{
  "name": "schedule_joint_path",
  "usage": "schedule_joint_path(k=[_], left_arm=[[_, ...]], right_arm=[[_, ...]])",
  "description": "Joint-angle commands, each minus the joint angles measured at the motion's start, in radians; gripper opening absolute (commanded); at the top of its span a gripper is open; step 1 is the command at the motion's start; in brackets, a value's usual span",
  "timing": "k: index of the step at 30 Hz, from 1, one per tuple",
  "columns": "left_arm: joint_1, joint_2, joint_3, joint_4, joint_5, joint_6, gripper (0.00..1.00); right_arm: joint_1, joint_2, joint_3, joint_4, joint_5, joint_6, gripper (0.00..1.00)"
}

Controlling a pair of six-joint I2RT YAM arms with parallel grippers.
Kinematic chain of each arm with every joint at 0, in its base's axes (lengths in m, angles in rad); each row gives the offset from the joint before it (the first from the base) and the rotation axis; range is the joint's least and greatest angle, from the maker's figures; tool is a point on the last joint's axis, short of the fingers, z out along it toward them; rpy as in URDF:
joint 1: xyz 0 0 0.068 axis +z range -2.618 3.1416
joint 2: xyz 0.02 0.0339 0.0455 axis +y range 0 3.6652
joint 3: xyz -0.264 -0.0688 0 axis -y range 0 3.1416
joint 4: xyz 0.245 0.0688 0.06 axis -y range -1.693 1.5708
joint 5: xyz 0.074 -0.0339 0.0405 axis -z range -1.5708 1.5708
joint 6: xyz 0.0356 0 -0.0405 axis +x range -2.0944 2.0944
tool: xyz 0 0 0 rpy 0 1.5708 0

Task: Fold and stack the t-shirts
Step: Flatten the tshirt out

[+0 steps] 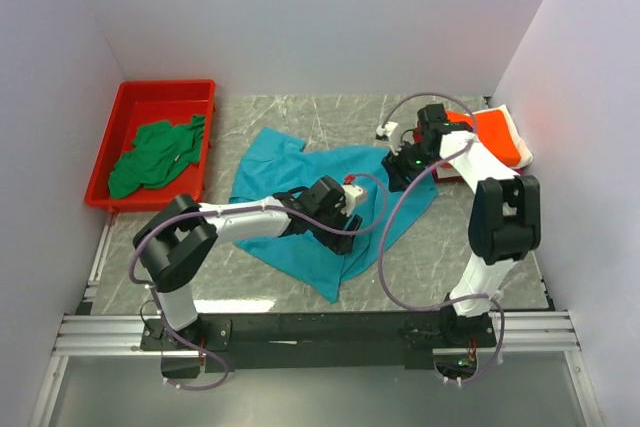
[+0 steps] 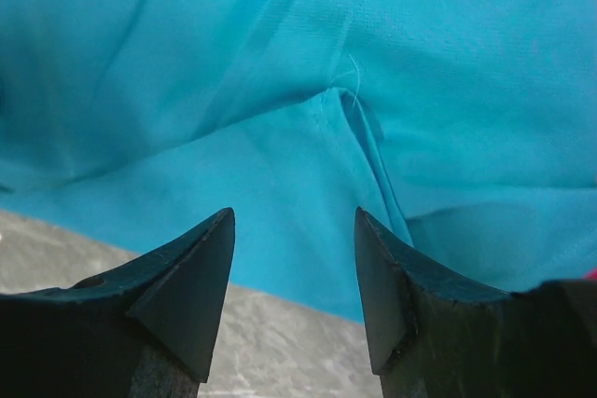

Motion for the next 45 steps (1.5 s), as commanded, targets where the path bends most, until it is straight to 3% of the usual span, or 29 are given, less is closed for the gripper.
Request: schedule_joint_path(k=[1,16,23,30,36,39,45], left_arm=[[-0.043,0.016,0.045,-0.025,-0.081,0.007,0.69],[-0.094,0.018,-0.011,-0.061,-0.198,-0.022,0.69],[-0.095,-0.002,-0.051,-0.030,-0.177,-0.050,0.66],[-0.097,0.034,-0.025,-0.052,-0.147,-0.053,0.40],[-0.097,-0.012,-0.039,-0.076,-0.157,-0.060,0.01],[-0.095,-0.057,-0.047,-0.088,-0.181,-0.062,0.01],[-0.083,-0.160,-0.074,-0.101,-0.186,-0.066,0.01]], right_arm=[[0.054,0.062,0.053,0.052,0.105,0.090,0.61],[0.125,0.282,0.245,0.024,0.233,0.119,0.60],[0.128,0.254,0.206,-0.012,0.194,0.090,0.47],[0.128,0.270,0.220,-0.046,0.168,0.092,0.23],[0.127,0.242,0.219,-0.063,0.153,0.085,0.03],[0.127,0.204,0.216,-0.072,0.135,0.078,0.00],[0.125,0.167,0.205,-0.072,0.128,0.069,0.03]])
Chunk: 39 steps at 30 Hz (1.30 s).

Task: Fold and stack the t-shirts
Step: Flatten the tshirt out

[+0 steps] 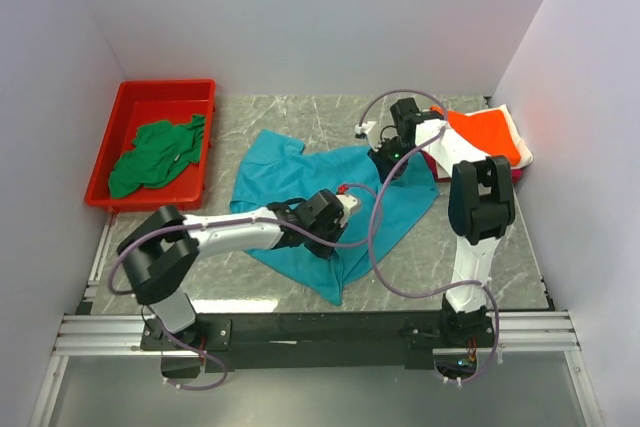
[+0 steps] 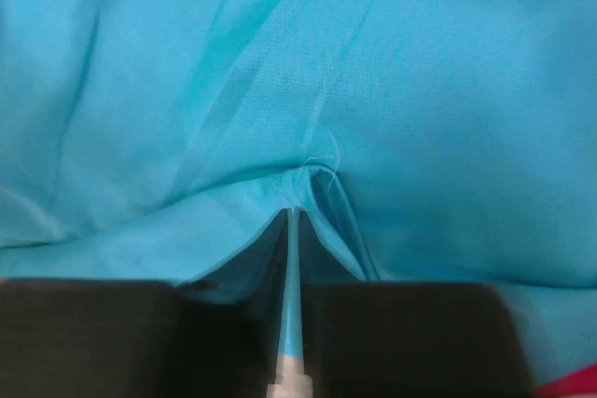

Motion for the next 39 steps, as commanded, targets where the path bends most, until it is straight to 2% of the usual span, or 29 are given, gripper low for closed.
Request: schedule_joint_path(k=[1,4,9,13,15,18,22,24,27,30,32,34,36,37,38,39], left_arm=[[0.010,-0.093,-0.028,0.008,0.000,-0.013,0.01],[0.021,-0.125,-0.051,0.023,0.035,-0.018,0.01],[0.021,-0.127,-0.076,0.042,0.053,-0.032,0.01],[0.022,-0.126,-0.086,0.054,0.055,-0.036,0.01],[0.024,-0.124,-0.088,0.055,0.056,-0.036,0.01],[0.025,-0.129,-0.094,0.061,0.050,-0.038,0.01],[0.036,-0.161,-0.109,0.055,0.017,-0.050,0.01],[0.057,-0.219,-0.126,0.057,-0.011,-0.058,0.01],[0.152,-0.337,-0.169,0.072,0.007,-0.064,0.01],[0.354,-0.461,-0.172,0.087,0.070,-0.040,0.01],[0.440,-0.521,-0.143,0.110,0.101,-0.026,0.01],[0.567,-0.529,-0.041,0.118,0.159,0.002,0.00],[0.649,-0.488,0.079,0.092,0.243,0.013,0.00],[0.722,-0.465,0.231,0.077,0.272,0.011,0.01],[0.754,-0.417,0.315,0.059,0.302,0.007,0.01],[0.778,-0.394,0.401,0.028,0.335,0.003,0.01]], right_arm=[[0.007,-0.063,0.002,-0.012,-0.014,-0.021,0.21],[0.007,-0.037,0.006,0.001,0.009,-0.021,0.42],[0.008,0.038,0.047,-0.017,0.026,-0.023,0.51],[0.013,0.071,0.052,-0.011,0.043,-0.023,0.52],[0.019,0.087,0.055,-0.023,0.045,-0.026,0.51],[0.027,0.084,0.040,-0.023,0.046,-0.032,0.43],[0.027,0.032,0.040,-0.025,0.043,-0.029,0.11],[0.025,-0.021,0.069,-0.043,0.043,-0.030,0.06],[0.025,-0.077,0.164,-0.093,0.037,-0.027,0.02],[0.025,-0.098,0.291,-0.132,0.025,-0.018,0.00],[0.025,-0.094,0.412,-0.141,0.019,-0.007,0.00],[0.025,-0.075,0.523,-0.140,0.023,0.025,0.00],[0.025,-0.032,0.742,-0.138,0.028,0.060,0.00],[0.022,-0.019,0.826,-0.140,0.022,0.075,0.00],[0.019,-0.003,0.979,-0.140,0.008,0.089,0.00],[0.010,-0.011,1.027,-0.120,-0.007,0.115,0.00]])
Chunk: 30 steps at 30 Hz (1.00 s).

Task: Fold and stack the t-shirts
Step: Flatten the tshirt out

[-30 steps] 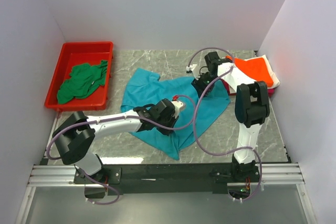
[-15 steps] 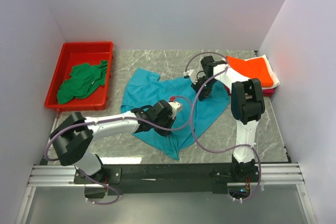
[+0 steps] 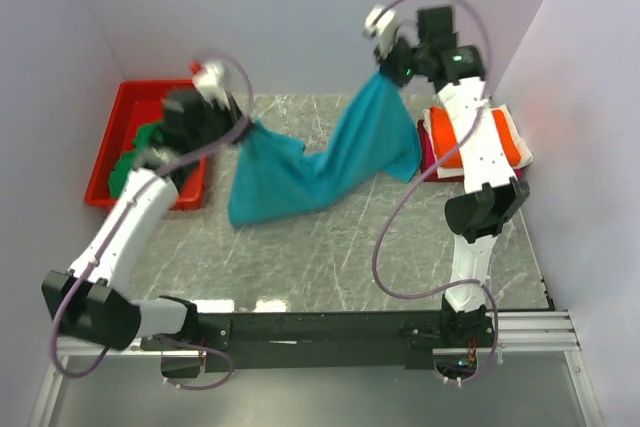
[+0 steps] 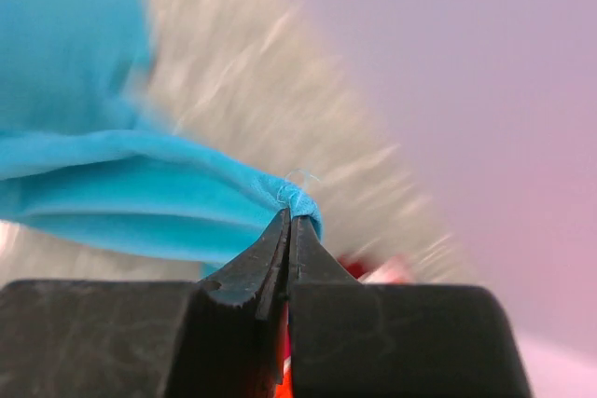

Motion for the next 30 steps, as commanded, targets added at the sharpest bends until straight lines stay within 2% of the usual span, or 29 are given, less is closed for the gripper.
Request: schedule_joint_path(k=[1,3,6,8,10,11,13,15,16,17,18,20,21,23,24,25,26,27,28,30], left_arm=[[0.106,0.058,0.402,-0.007,0.196,0.022,0.01],[0.111,0.091,0.597,-0.061,0.227,0.034,0.01],[0.113,0.041,0.665,-0.069,0.314,0.031,0.01],[0.113,-0.078,0.584,-0.023,0.382,0.013,0.01],[0.113,-0.222,0.433,0.011,0.434,-0.007,0.01],[0.113,-0.265,0.380,0.032,0.478,-0.016,0.01],[0.113,-0.380,0.233,0.031,0.527,-0.038,0.01],[0.113,-0.445,0.098,-0.018,0.586,-0.045,0.01],[0.113,-0.506,0.053,-0.038,0.609,-0.044,0.01],[0.113,-0.537,0.004,-0.055,0.632,-0.045,0.01],[0.113,-0.571,-0.088,-0.087,0.668,-0.048,0.01],[0.113,-0.670,-0.189,-0.092,0.725,-0.087,0.01],[0.113,-0.703,-0.284,-0.095,0.789,-0.132,0.01],[0.113,-0.799,-0.366,-0.115,0.851,-0.176,0.01],[0.099,-0.833,-0.444,-0.118,0.877,-0.203,0.09],[0.088,-0.909,-0.484,-0.091,0.912,-0.275,0.14],[0.084,-0.953,-0.521,-0.068,0.922,-0.327,0.24],[0.084,-0.996,-0.562,-0.051,0.932,-0.390,0.54],[0.084,-1.069,-0.566,-0.040,0.926,-0.400,0.67],[0.084,-1.111,-0.528,-0.044,0.904,-0.380,0.84]], right_arm=[[-0.013,-0.054,0.224,0.060,-0.071,0.087,0.00],[-0.052,-0.218,0.090,0.195,-0.127,0.128,0.00],[-0.105,-0.485,-0.181,0.329,-0.236,0.150,0.00],[-0.185,-0.632,-0.324,0.325,-0.328,0.133,0.00],[-0.271,-0.717,-0.427,0.271,-0.397,0.079,0.00],[-0.289,-0.790,-0.540,0.244,-0.448,0.046,0.00],[-0.309,-0.901,-0.674,0.155,-0.465,-0.074,0.00],[-0.310,-0.966,-0.876,0.040,-0.476,-0.236,0.00],[-0.310,-1.022,-1.006,0.001,-0.476,-0.285,0.00],[-0.310,-1.048,-1.065,-0.051,-0.474,-0.421,0.00],[-0.310,-1.075,-1.125,-0.156,-0.462,-0.486,0.00],[-0.311,-1.151,-1.298,-0.229,-0.409,-0.645,0.00],[-0.313,-1.180,-1.349,-0.272,-0.381,-0.669,0.00],[-0.313,-1.251,-1.462,-0.293,-0.263,-0.721,0.00],[-0.313,-1.269,-1.484,-0.318,-0.226,-0.723,0.02],[-0.314,-1.289,-1.500,-0.321,-0.185,-0.711,0.08],[-0.314,-1.294,-1.500,-0.327,-0.171,-0.702,0.19],[-0.314,-1.294,-1.494,-0.339,-0.166,-0.697,0.34],[-0.314,-1.290,-1.481,-0.334,-0.172,-0.686,0.36],[-0.314,-1.261,-1.448,-0.280,-0.195,-0.643,0.43]])
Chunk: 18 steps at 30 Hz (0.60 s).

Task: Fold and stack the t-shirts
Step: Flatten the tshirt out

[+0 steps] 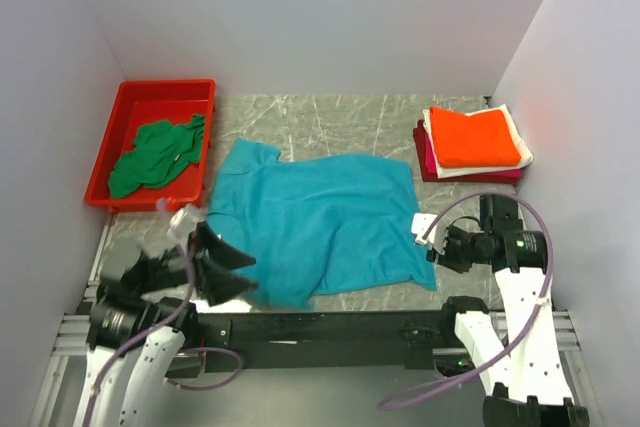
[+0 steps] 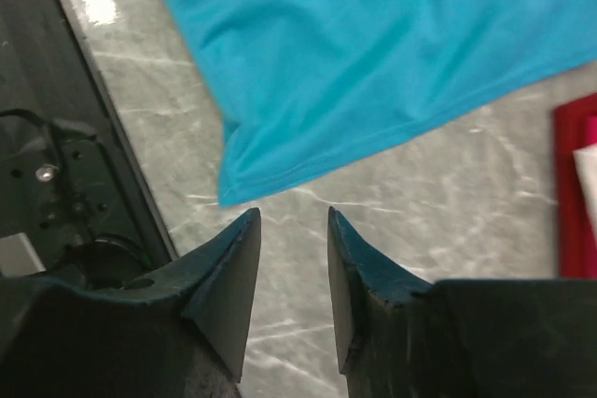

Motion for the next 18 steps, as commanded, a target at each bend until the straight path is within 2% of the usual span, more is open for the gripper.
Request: schedule_joint_path(k=[1,3,4,5,7,8,10,12,14,15,16,18], left_arm=[[-0.004,-0.068,0.076,0.077,0.050,-0.055,0.87],[-0.004,-0.004,0.132,-0.035,-0.019,0.068,0.89],[-0.004,0.082,0.149,-0.086,-0.047,0.114,0.90],[-0.004,0.127,0.162,-0.135,-0.121,0.148,0.90],[-0.004,0.248,0.172,-0.120,-0.214,0.179,0.89],[-0.002,0.288,0.169,-0.058,-0.304,0.164,0.89],[-0.002,0.415,0.160,0.019,-0.377,0.121,0.86],[-0.002,0.518,0.172,0.119,-0.453,0.128,0.84],[-0.002,0.688,0.201,0.155,-0.505,0.150,0.85],[-0.004,0.751,0.253,0.164,-0.547,0.185,0.82],[-0.002,0.878,0.287,0.159,-0.571,0.202,0.81],[0.001,0.996,0.405,0.155,-0.613,0.252,0.80]], right_arm=[[-0.005,0.055,0.077,0.043,0.001,0.006,0.43],[-0.005,0.120,0.122,0.074,-0.072,0.021,0.45],[-0.004,0.196,0.157,0.082,-0.102,0.024,0.45],[-0.004,0.238,0.175,0.094,-0.135,0.056,0.45],[0.007,0.373,0.232,0.140,-0.211,0.097,0.46],[0.025,0.420,0.250,0.213,-0.218,0.193,0.47],[0.048,0.552,0.301,0.278,-0.185,0.278,0.47],[0.065,0.632,0.324,0.390,-0.119,0.421,0.45],[0.065,0.735,0.356,0.485,-0.062,0.536,0.43],[0.065,0.767,0.364,0.511,-0.024,0.568,0.40],[0.065,0.828,0.388,0.539,0.040,0.601,0.39],[0.090,0.887,0.422,0.592,0.090,0.667,0.38]])
